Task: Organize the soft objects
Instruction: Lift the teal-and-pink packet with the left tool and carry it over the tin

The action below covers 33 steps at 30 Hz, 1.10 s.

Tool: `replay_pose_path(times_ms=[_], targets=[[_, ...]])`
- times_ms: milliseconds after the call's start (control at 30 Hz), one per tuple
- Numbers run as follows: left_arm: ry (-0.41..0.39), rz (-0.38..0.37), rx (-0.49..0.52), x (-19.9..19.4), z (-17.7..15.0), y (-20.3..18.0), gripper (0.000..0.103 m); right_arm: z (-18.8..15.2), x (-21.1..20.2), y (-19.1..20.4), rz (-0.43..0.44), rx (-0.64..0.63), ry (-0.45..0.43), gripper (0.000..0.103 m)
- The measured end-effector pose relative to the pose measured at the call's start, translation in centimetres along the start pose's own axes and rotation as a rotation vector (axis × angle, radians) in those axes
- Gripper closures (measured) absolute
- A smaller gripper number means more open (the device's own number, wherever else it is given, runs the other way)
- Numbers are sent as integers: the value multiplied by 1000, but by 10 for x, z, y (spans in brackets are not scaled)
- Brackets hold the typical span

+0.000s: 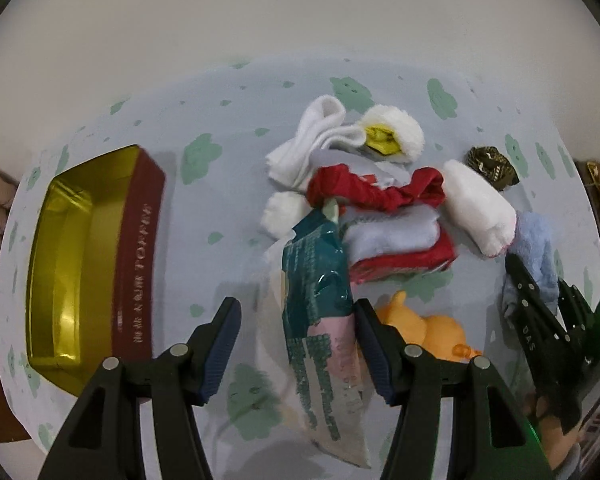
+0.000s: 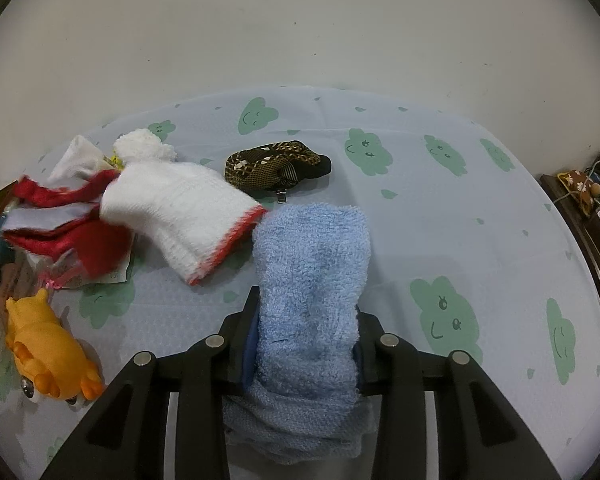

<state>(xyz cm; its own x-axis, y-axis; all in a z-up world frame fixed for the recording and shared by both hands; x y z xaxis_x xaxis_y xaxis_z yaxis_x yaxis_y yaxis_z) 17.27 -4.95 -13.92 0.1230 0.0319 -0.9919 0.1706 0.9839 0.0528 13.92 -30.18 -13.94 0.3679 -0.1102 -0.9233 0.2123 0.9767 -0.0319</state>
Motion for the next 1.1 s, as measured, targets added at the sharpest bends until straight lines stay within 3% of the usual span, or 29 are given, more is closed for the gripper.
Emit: replay_pose_path(times_ms=[200, 333, 400, 467, 633, 867, 1100], targets=[[-34, -13, 1, -4, -4, 14, 42, 0, 0, 0, -2, 0, 0, 67], [-1, -16, 7, 11, -12, 21, 44, 1, 0, 0, -1, 0, 0, 67], [19, -35, 18, 20, -18, 19, 54, 1, 0, 0, -3, -1, 0, 67], [44, -88, 12, 27, -22, 15, 74, 1, 0, 0, -2, -1, 0, 67], [21, -78, 35, 22, -20, 15, 81, 1, 0, 0, -4, -2, 1, 67], [-4, -10, 170, 1, -25, 8, 81, 1, 0, 0, -4, -2, 1, 67], [89, 7, 291, -1, -50, -3, 81, 1, 0, 1, -5, -2, 1, 67]])
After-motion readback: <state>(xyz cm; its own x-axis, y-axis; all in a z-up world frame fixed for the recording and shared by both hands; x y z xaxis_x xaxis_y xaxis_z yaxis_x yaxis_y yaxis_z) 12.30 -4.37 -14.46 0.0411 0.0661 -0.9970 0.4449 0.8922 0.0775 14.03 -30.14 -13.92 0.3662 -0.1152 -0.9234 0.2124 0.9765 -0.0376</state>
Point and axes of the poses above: each gripper's, at about its wrist camera, not at the fingertips, and x roughly the way its jaws point, y to its left, z to its top, the point moved 10 cm from there along x, roughly the way its jaws point, and after that the axes turned 10 degrees about y, right-handed, at the moved point
